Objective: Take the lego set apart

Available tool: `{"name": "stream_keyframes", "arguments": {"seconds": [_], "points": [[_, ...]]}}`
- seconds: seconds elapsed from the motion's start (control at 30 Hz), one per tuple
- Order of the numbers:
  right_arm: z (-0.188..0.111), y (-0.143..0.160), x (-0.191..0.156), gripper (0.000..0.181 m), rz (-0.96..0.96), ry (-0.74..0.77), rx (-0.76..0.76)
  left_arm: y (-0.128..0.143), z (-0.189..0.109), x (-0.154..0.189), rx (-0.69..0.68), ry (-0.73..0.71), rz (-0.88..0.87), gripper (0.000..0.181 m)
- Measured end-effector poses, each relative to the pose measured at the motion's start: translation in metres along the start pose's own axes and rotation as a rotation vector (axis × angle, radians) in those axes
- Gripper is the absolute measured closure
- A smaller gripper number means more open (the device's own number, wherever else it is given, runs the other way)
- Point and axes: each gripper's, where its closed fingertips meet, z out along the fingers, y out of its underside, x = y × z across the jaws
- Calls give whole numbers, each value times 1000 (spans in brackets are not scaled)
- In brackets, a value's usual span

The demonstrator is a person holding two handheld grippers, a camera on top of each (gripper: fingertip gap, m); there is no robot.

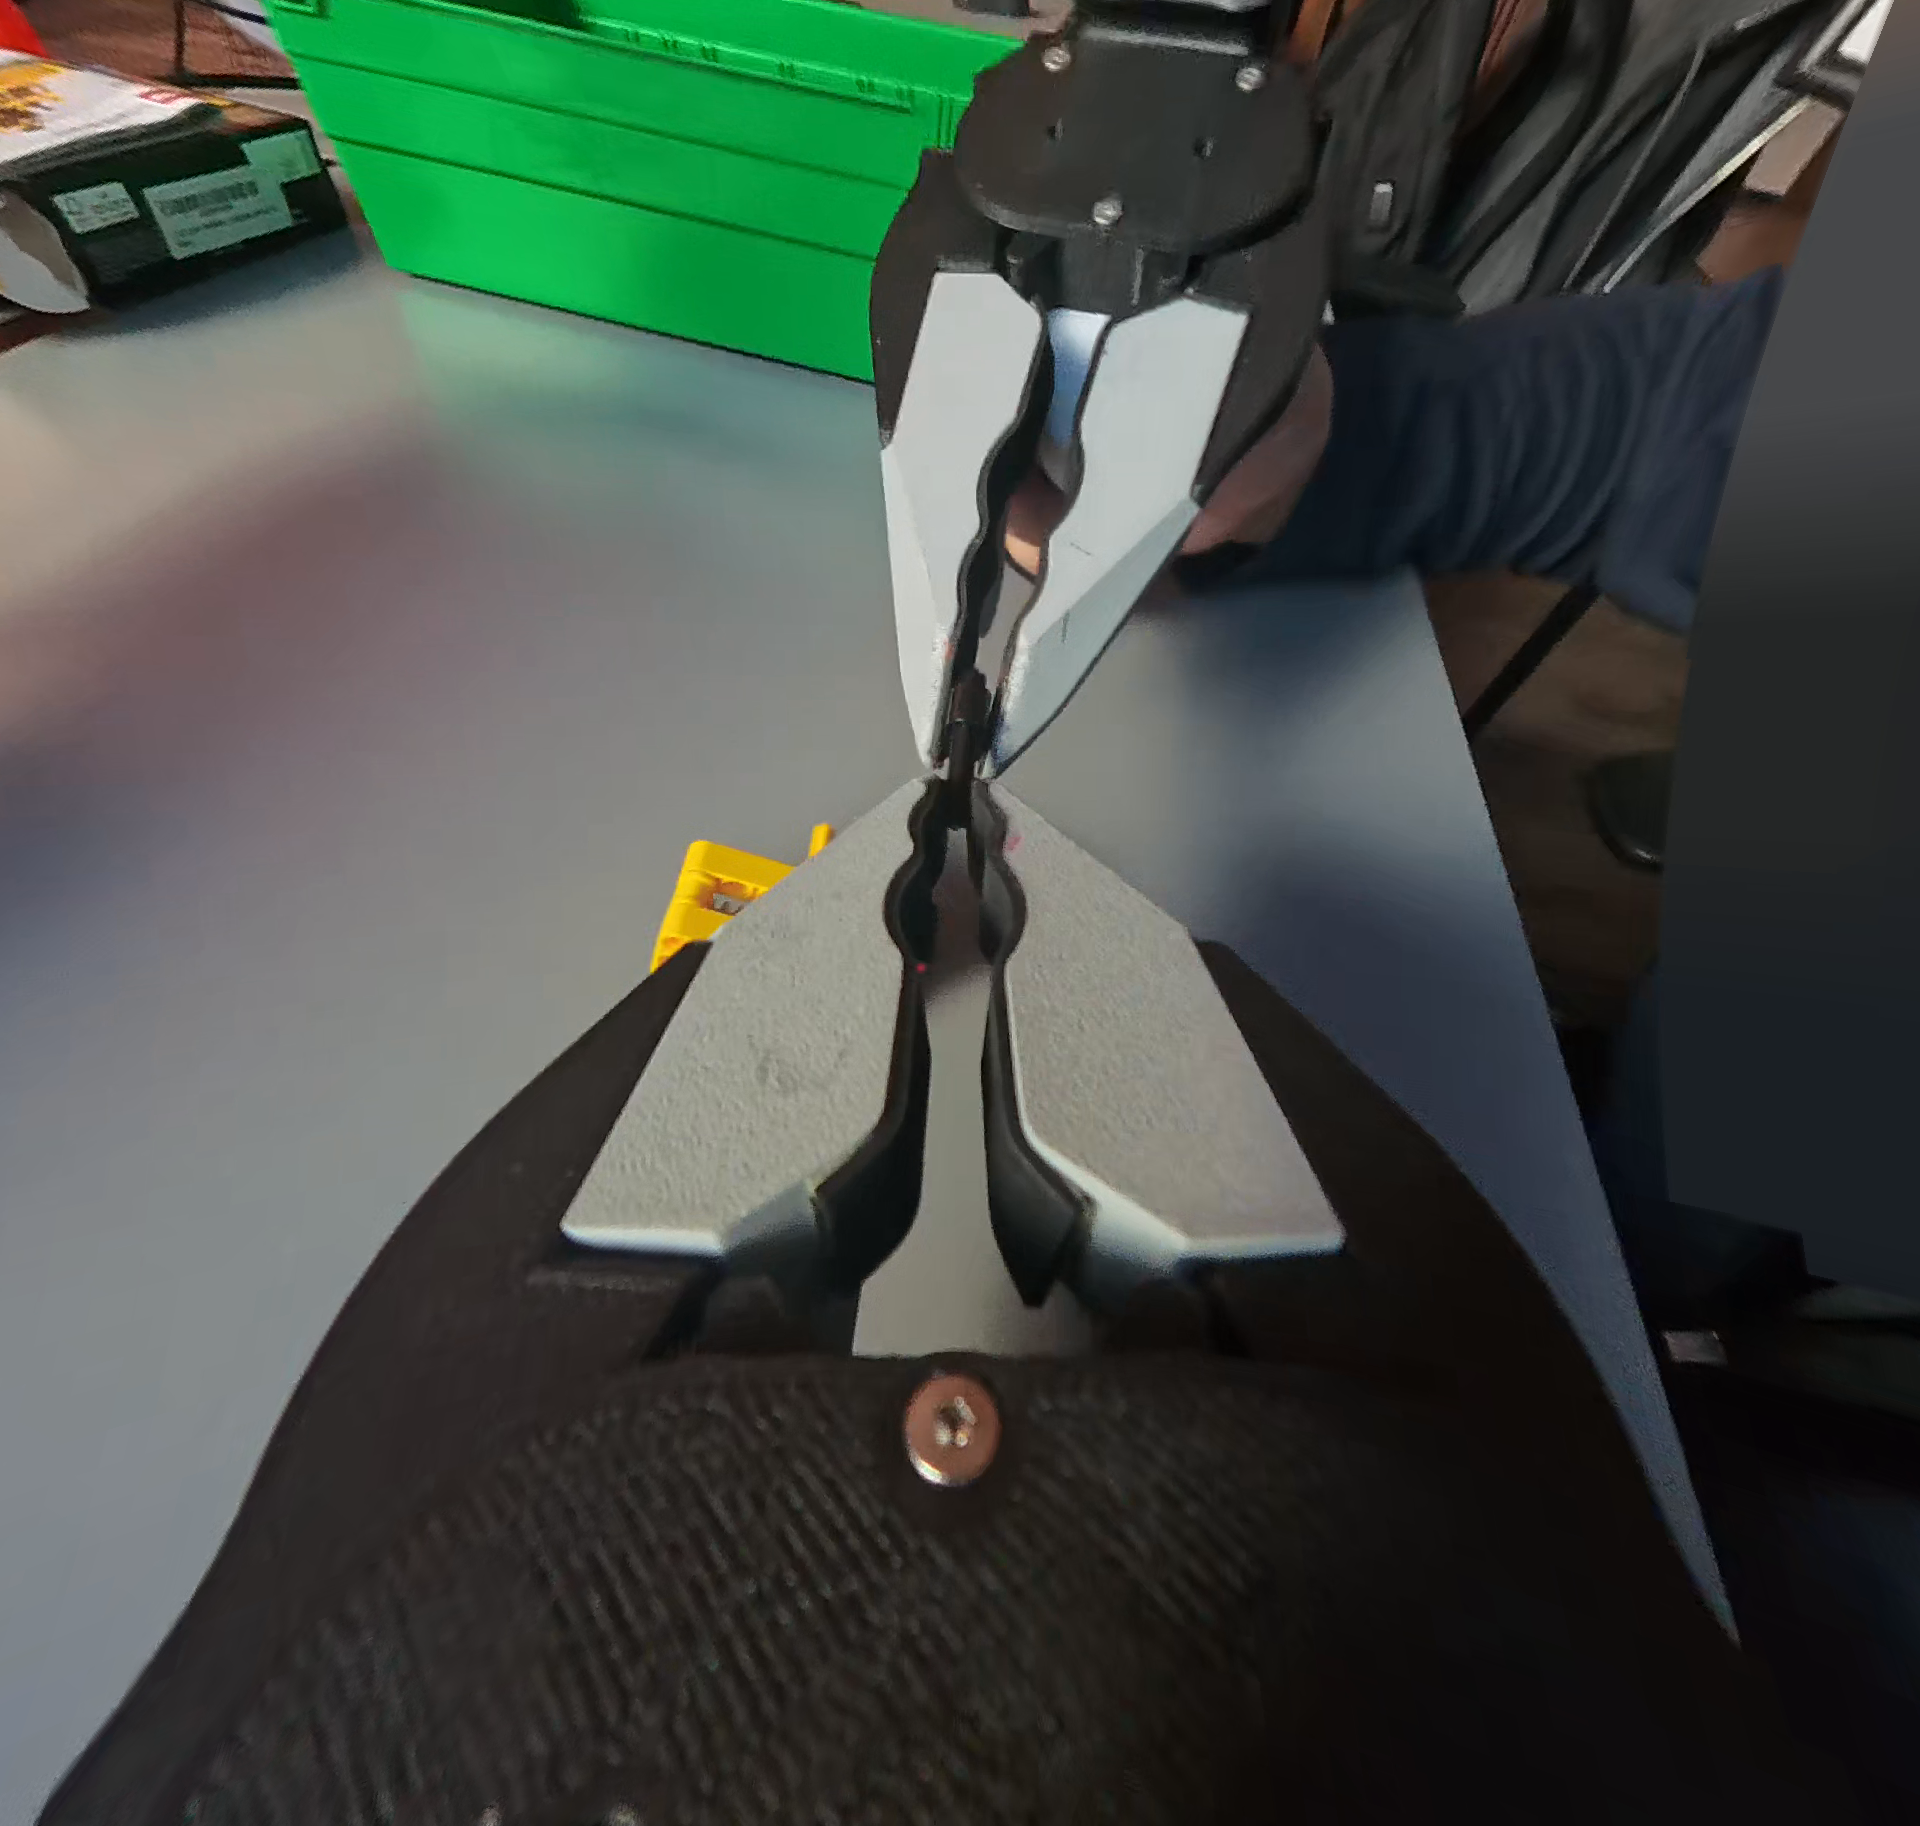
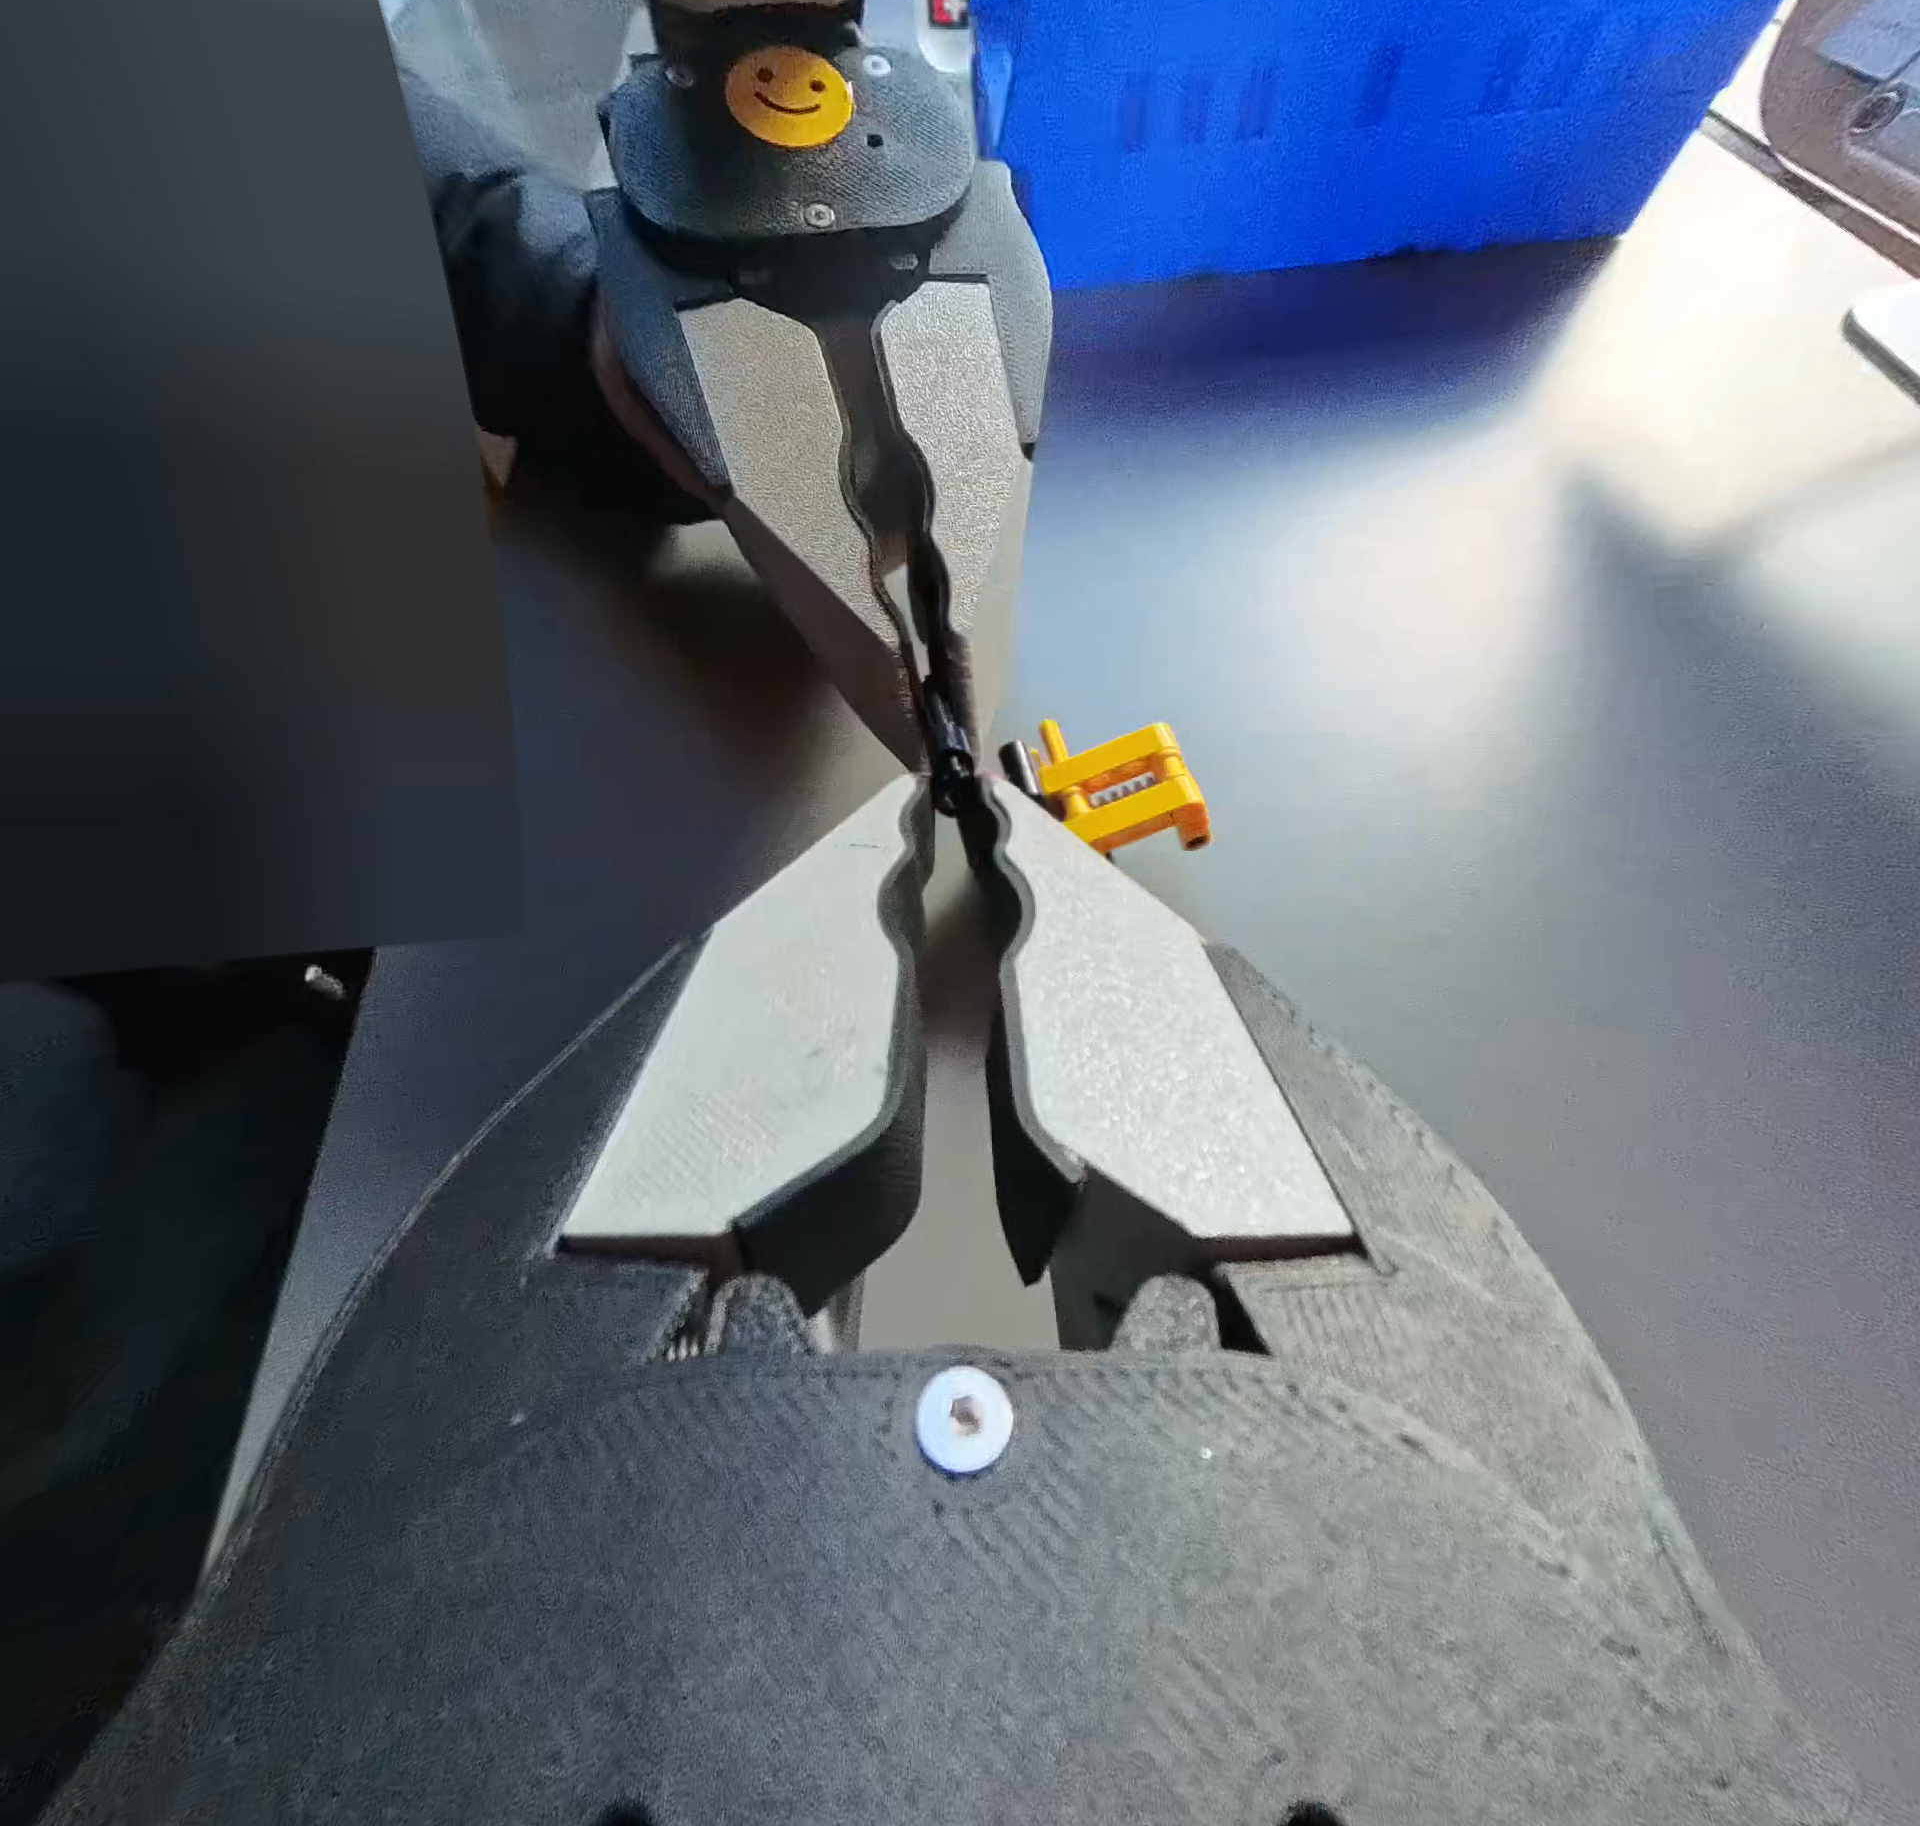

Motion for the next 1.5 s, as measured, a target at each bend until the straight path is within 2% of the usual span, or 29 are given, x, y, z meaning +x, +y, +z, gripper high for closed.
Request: {"name": "stream_keyframes", "arguments": {"seconds": [0.1,0.17,0.2,0.27,0.3,0.33,0.4,0.43,0.5,0.53,0.67,0.77,0.83,0.93,1.07,1.2,1.3,1.5], "points": [[-3,-2,-8,177,40,-64,45,-3,0,9,-3,5,47,180],[-8,-7,-8,177,135,-119,118,-6,-2,11,25,0,56,180],[-17,-12,2,177,200,-115,191,-8,-5,7,46,-12,35,180],[-60,-34,33,178,395,-130,472,-14,-22,-19,126,-84,-56,181],[-67,-31,46,178,425,-96,489,-20,-28,-24,190,-53,-117,180],[-66,-25,53,178,414,-56,448,-25,-31,-25,224,-18,-170,180],[-48,1,55,177,374,-2,219,-24,-24,-21,196,27,-190,180],[-42,11,45,176,325,-38,110,-16,-19,-20,142,22,-167,180],[-38,13,1,171,246,-253,31,1,-12,-16,40,12,-94,180],[-34,17,-11,175,205,-279,-8,9,-11,-14,-12,17,-73,180],[4,44,-28,176,-9,-126,-225,15,-19,-21,-58,-22,-25,181],[24,54,-23,177,-160,41,-345,15,-27,-28,-48,-40,-37,181],[31,59,-25,177,-185,48,-365,15,-29,-30,-46,-49,-41,181],[31,60,-34,175,-149,-18,-342,15,-29,-28,-48,-50,-29,181],[28,60,-28,158,-174,-13,-340,16,-29,-27,-52,-45,-26,180],[25,64,-39,155,-140,-139,-356,17,-30,-31,-51,-48,-41,180],[18,64,-35,147,-235,-99,-367,16,-32,-33,-41,-46,-55,181],[9,65,-38,144,-358,-44,-410,17,-32,-35,-48,-51,-54,180]]}}
